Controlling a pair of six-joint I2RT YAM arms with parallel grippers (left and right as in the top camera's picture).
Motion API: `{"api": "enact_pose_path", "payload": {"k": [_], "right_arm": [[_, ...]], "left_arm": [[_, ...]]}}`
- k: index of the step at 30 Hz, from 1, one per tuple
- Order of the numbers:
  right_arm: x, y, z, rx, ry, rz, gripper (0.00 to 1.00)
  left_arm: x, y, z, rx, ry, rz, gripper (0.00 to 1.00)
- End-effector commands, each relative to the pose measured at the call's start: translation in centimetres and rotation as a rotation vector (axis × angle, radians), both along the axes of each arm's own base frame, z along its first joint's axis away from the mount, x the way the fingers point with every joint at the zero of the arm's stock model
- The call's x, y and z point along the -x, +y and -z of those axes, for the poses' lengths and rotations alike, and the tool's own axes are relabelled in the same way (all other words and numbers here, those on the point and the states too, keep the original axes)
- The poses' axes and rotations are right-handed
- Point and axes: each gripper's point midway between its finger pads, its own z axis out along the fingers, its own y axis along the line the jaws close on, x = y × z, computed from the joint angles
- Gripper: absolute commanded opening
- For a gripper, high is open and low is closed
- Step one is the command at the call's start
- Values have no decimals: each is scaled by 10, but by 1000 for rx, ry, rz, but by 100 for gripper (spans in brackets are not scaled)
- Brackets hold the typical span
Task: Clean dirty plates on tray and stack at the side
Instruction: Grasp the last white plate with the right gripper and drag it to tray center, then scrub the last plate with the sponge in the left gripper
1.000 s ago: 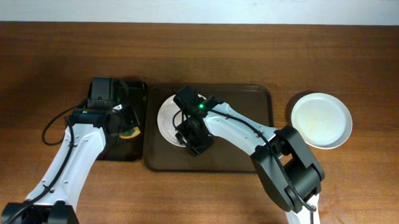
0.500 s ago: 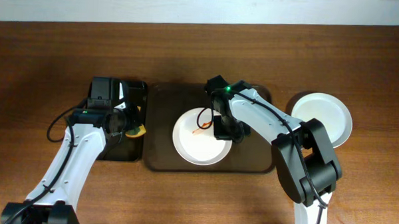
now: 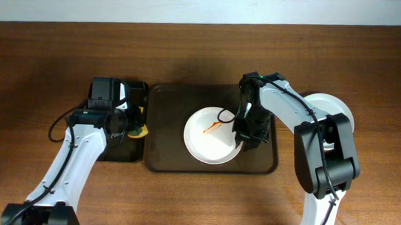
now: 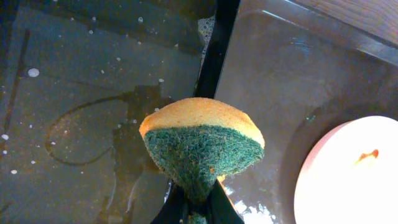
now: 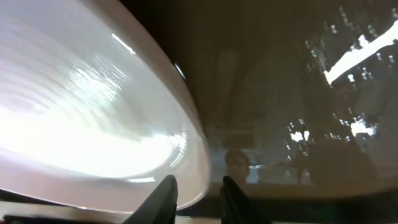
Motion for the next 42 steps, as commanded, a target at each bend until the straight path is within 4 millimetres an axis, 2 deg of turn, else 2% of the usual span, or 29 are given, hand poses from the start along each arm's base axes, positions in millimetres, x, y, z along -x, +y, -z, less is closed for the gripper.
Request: {"api": "enact_pose_path", "payload": {"k": [1,3,4,6,8,10,12,13,15,17,18,22,23,26,33,36,38,39,40,42], "right_arm": [[-3,2,0,5,-30,46,24],[2,1,17,10,-32,68,22],[1,1,21,7,-46,68,12],[-11,-1,22,15,-101,48,4],[-31,3,20,-29,-211,-78,4],[-39,8,18,-69,-276,-209,4],[-44,13,18,-89,-315,-273,4],[-44,13,18,-97,-327,-304,4],[-43,13,18,-119,-348,-400,4],[-42,15,17,-136,-352,-428,4],[-40,19,18,-138,-352,-439,4],[-39,22,18,-137,-352,-451,4],[-38,22,18,-136,-351,-452,4],[-38,22,18,-136,-349,-451,4],[-37,21,18,-135,-345,-451,4],[-37,21,18,-135,-345,-451,4],[-37,21,18,-135,-342,-451,4],[-36,21,18,-135,-338,-451,4],[-36,21,18,-134,-338,-451,4],[-35,21,18,-134,-337,-451,4]], "left_arm": [[-1,-3,-6,2,-20,24,0],[-1,-3,-6,2,-20,24,0],[-1,-3,-5,2,-20,24,0],[-1,-3,-5,2,-20,24,0],[-1,-3,-6,3,-20,25,0],[0,-12,-7,39,-22,48,0],[-4,-33,-11,69,-49,108,0],[-4,-51,-13,80,-67,162,0],[-4,-98,-17,156,-112,331,0],[-3,-128,-14,213,-121,414,0],[0,-159,-7,270,-125,496,0],[4,-204,6,413,-120,620,0],[3,-209,14,452,-85,589,0],[2,-210,40,486,-3,515,0],[8,-208,76,478,86,491,0],[-4,-183,98,315,84,401,0],[-9,-155,108,192,94,322,0],[-6,-119,113,32,128,237,0],[-1,-106,106,-25,136,238,0],[6,-104,90,-32,135,254,0]]}}
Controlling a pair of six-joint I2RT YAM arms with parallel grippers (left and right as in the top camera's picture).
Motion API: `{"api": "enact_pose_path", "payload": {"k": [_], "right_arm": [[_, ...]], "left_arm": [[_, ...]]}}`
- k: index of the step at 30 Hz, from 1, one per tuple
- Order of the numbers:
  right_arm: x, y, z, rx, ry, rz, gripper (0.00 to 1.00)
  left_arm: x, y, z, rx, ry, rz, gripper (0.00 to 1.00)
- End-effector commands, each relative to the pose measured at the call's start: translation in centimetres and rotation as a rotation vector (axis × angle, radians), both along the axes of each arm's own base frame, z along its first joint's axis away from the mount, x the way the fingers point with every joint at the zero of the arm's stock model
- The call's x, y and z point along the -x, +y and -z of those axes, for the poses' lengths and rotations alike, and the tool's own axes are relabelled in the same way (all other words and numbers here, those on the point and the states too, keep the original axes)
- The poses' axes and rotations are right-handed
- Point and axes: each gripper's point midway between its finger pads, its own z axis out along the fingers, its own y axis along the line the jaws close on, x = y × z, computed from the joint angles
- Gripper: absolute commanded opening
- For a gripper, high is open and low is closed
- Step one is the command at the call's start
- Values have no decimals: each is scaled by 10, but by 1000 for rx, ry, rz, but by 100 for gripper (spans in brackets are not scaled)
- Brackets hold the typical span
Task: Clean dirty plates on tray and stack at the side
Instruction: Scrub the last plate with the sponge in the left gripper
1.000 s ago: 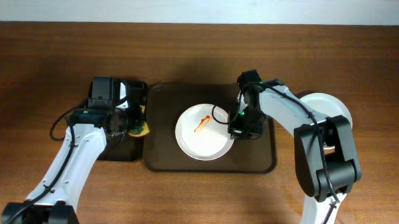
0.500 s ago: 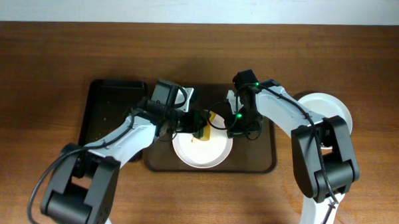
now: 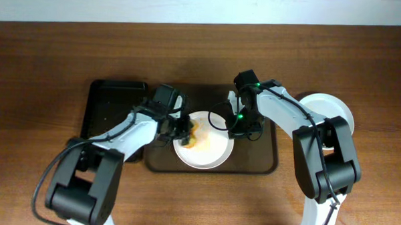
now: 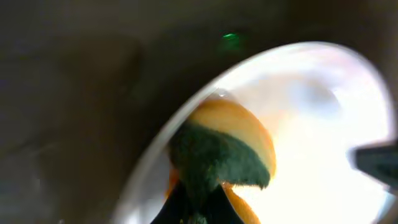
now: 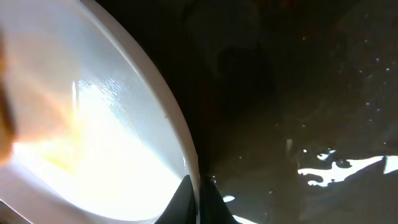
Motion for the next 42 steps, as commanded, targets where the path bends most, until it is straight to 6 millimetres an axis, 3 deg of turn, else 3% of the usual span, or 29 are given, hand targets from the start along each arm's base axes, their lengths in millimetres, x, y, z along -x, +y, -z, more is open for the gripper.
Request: {"api": "enact_pose_path", "payload": {"k": [1,4,6,8,9,12,14,17,19,21,24,26,29,32,35,37,39,42], "right_arm": [[1,-3,3,36,-4,-24,4],[2,-3,3,38,0,-24,4],[3,-3,3,39,3,-24,4],[3,-4,3,40,4,-18,4],[2,-5,3,47,2,-15,4],[1,-7,4,61,-2,-16,4],[2,-7,4,61,-2,-16,4],[2,-7,4,62,-2,-16,4],[2,-7,4,62,-2,-16,4],[2,-7,4,62,1,-16,4],[3,-8,4,64,4,-16,4],[4,-8,4,65,9,-17,4],[4,-8,4,65,9,-17,4],[5,-9,4,70,11,-17,4],[6,-9,4,71,14,-16,4],[4,-13,4,96,13,16,4],[-5,-26,-1,183,-27,83,4],[-23,-39,-40,238,-167,145,4]], "left_arm": [[3,39,-8,-175,-43,-42,0],[-11,38,-52,-159,-175,-35,0],[-20,56,-86,-229,-287,-95,0],[-14,68,-117,-253,-351,-129,0],[-13,71,-119,-263,-352,-134,0],[-3,39,-112,-102,-289,-45,0],[1,17,-96,-20,-226,12,0],[8,-14,-53,21,-125,95,0],[12,-24,-28,4,-84,124,0],[5,-10,2,-110,-77,94,0],[-15,34,8,-361,-157,-5,0],[-28,55,-2,-486,-219,-61,0],[-37,61,-16,-528,-249,-85,0],[-46,57,-53,-493,-318,-109,0],[-43,59,-89,-463,-374,-129,0],[-30,80,-107,-469,-353,-172,0],[-23,103,-113,-472,-317,-233,0],[-19,141,-110,-455,-245,-321,0]]}}
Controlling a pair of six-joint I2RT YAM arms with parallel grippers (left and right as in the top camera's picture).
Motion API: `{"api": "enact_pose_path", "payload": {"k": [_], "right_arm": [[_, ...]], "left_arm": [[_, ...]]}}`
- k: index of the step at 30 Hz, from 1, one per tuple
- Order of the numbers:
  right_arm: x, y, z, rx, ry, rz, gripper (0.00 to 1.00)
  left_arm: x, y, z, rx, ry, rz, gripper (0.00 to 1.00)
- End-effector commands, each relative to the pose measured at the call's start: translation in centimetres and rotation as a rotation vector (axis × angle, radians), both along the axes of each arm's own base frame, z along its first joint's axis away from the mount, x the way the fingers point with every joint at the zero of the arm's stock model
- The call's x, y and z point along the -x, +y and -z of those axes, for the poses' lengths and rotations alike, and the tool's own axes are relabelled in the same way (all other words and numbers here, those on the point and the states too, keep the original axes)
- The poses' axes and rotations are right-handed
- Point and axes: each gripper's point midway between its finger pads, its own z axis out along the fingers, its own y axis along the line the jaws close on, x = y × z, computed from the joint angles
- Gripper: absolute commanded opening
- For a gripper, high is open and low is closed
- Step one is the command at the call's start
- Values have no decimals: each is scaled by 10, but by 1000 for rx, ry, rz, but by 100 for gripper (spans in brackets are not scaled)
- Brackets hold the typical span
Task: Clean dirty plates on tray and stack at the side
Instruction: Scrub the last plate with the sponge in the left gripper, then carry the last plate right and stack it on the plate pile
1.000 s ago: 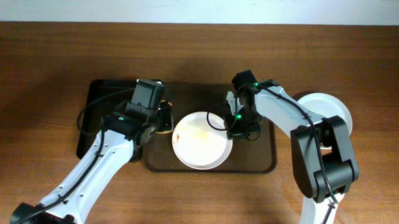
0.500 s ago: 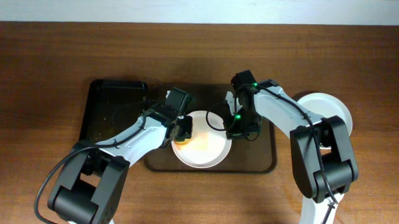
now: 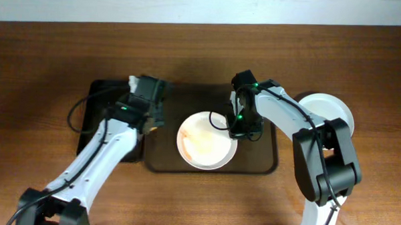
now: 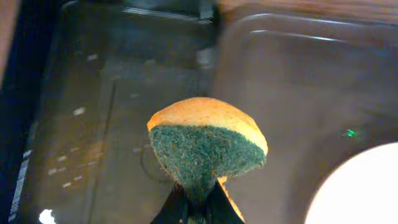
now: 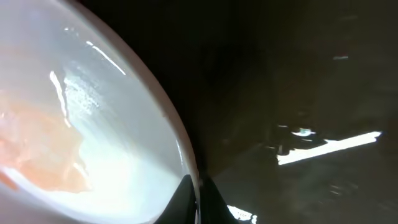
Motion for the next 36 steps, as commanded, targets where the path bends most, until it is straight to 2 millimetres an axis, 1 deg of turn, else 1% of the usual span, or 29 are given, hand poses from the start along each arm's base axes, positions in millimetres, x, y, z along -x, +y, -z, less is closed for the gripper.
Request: {"api": "enact_pose_path", "payload": {"k": [1,2,3,4,6,7,8,10,12,13,14,16,18,19,20,24,26,27,29,30,31,33,34,35,36], "right_arm": [[-27,-29,-65,121,-235,80,4],[-27,-35,-86,139,-290,83,4],[-22,-39,-103,142,-326,52,4],[-18,-43,-112,155,-336,48,4],[-6,-60,-121,233,-327,51,4],[3,-71,-122,288,-300,55,4],[6,-76,-122,317,-296,74,4],[-2,-86,-128,412,-355,137,4],[-15,-95,-148,555,-487,198,4],[-22,-93,-165,642,-585,199,4],[-25,-87,-176,698,-652,173,4],[-25,-75,-194,799,-762,115,4],[-22,-60,-218,908,-895,60,4],[-20,-53,-226,934,-937,42,4],[-19,-49,-230,939,-965,48,4],[-20,-49,-230,934,-969,60,4],[-20,-52,-229,910,-976,120,4],[-22,-59,-220,861,-937,183,4],[-26,-79,-195,755,-797,288,4],[-28,-99,-182,694,-706,369,4],[-29,-114,-174,638,-637,433,4],[-29,-165,-159,479,-478,649,4],[-27,-190,-154,438,-426,738,4],[-21,-223,-149,385,-364,845,4],[-15,-251,-147,352,-332,928,4]], "left_arm": [[-2,47,-7,48,7,-138,0],[-2,59,-7,49,8,-173,0],[-2,68,-6,66,12,-196,0],[-1,73,-6,65,14,-210,0],[0,83,-5,65,16,-239,0],[0,85,-5,68,19,-242,0],[1,84,-5,71,22,-241,0],[1,84,-5,70,22,-240,0],[0,82,-5,61,26,-198,0],[0,82,-5,47,31,-173,0],[-1,82,-5,41,32,-163,0],[-1,82,-5,41,32,-163,0],[0,82,-5,41,33,-163,0],[0,82,-4,41,33,-163,0],[0,82,-4,41,35,-163,0],[0,82,-4,41,36,-164,0],[0,82,-4,41,36,-164,0],[0,82,-4,42,36,-164,0],[0,82,-4,41,36,-163,0],[0,82,-4,36,37,-150,0],[-1,82,-5,23,39,-127,0],[-1,82,-5,4,43,-91,0],[-1,82,-5,4,41,-91,0],[-2,82,-5,4,40,-91,0],[-2,82,-5,4,40,-91,0]]}}
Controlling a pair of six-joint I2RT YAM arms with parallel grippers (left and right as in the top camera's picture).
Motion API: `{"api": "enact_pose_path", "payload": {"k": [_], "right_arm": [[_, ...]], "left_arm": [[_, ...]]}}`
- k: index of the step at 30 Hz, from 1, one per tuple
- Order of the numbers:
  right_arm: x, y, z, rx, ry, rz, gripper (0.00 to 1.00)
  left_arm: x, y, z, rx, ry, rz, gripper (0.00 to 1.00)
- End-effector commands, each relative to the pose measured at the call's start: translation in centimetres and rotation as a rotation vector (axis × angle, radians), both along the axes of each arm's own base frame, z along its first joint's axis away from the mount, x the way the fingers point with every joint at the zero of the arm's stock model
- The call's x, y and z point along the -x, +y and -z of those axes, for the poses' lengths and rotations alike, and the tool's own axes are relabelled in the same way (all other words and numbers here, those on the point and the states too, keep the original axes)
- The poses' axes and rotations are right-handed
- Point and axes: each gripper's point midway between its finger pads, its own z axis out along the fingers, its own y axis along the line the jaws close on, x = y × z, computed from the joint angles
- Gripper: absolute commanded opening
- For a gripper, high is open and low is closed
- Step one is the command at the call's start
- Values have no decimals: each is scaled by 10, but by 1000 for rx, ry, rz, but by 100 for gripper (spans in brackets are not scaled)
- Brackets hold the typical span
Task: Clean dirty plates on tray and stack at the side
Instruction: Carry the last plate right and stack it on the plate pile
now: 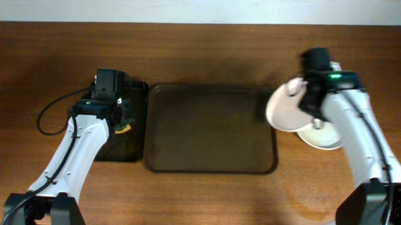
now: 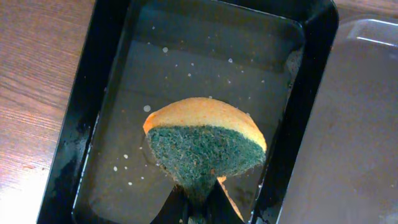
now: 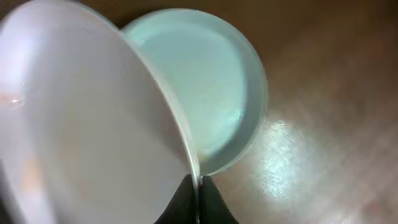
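A white plate [image 1: 286, 110] hangs tilted at the tray's right end, and my right gripper [image 3: 198, 186] is shut on its rim. In the right wrist view the held plate [image 3: 81, 137] partly covers a second white plate [image 3: 211, 106] lying on the table. That second plate [image 1: 325, 137] shows right of the tray from overhead. The dark brown tray [image 1: 206, 136] holds no plate. My left gripper [image 2: 198, 210] is shut on a yellow-and-green sponge [image 2: 205, 146] above the black basin [image 2: 67, 168].
The black basin [image 1: 100, 150] stands against the tray's left side, wet and speckled inside. Brown wooden table [image 1: 204, 199] surrounds both. A black cable loops left of the left arm.
The plate in my right gripper has left the tray and now hangs over the plate on the table at right. My left gripper and sponge moved left, over the basin.
First the sponge hung by the basin's edge while my open right fingers straddled the rim of a plate with an orange streak. Then the sponge was on the plate, the rim gripped. Afterwards the sponge was withdrawn, leaving an orange smear. Now the plate hangs beside the tray.
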Motion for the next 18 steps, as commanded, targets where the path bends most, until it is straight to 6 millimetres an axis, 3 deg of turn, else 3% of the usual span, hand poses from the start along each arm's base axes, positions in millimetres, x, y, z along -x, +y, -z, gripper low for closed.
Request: {"api": "enact_pose_path", "payload": {"k": [1,4,6,7,8,9,12,16,18], "right_arm": [[12,-48,-6,-211,-67,170,4],[26,-91,6,-245,-42,221,4],[26,-98,15,-249,-25,227,4],[25,-98,22,-253,-4,219,13],[25,-98,25,-258,3,219,51],[24,-97,25,-261,3,218,67],[10,-40,25,-531,-9,-127,72],[11,5,17,-560,31,-327,74],[6,47,13,-551,56,-450,74]], "left_arm": [[-4,1,-11,-4,-31,17,0],[-4,1,-11,-4,-31,17,0],[-4,1,-11,-4,-31,17,0],[-4,1,-11,-4,-31,17,0],[-4,1,-11,-4,-31,17,0],[-4,1,-11,-4,-31,17,0],[-4,-1,-11,-9,-26,63,0],[-23,-28,-16,-21,-72,403,0],[-28,-26,10,-29,-17,415,0]]}}
